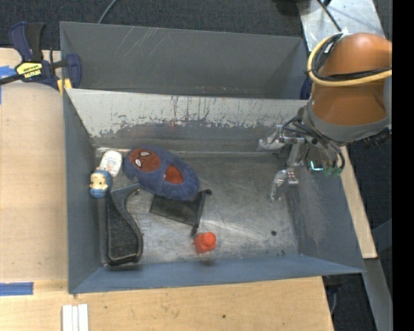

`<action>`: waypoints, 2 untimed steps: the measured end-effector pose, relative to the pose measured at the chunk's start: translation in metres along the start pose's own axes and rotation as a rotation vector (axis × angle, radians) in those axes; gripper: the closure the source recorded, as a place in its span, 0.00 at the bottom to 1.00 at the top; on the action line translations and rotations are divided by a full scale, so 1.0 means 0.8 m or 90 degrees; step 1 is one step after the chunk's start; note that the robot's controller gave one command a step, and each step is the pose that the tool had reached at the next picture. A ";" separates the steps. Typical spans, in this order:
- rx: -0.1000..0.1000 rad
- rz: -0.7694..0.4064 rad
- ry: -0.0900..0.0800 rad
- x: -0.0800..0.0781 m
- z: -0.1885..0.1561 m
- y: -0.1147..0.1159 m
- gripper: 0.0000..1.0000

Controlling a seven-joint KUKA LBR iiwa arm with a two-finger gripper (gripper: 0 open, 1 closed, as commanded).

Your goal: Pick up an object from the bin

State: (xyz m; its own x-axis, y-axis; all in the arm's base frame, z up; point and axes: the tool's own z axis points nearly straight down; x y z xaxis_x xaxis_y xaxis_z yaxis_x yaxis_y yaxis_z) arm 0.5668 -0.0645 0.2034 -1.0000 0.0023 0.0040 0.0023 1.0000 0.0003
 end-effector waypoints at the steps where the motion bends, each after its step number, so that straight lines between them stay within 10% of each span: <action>1: 0.000 -0.010 -0.007 -0.062 0.151 0.079 0.00; 2: 0.000 -0.013 -0.007 -0.044 0.159 0.202 0.00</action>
Offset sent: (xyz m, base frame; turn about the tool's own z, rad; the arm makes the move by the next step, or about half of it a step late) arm 0.0505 0.0688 -0.1334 -0.0171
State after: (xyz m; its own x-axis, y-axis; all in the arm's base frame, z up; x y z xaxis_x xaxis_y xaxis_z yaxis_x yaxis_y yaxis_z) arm 0.6018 0.0967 0.0759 -0.9998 -0.0184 -0.0066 -0.0184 0.9998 -0.0003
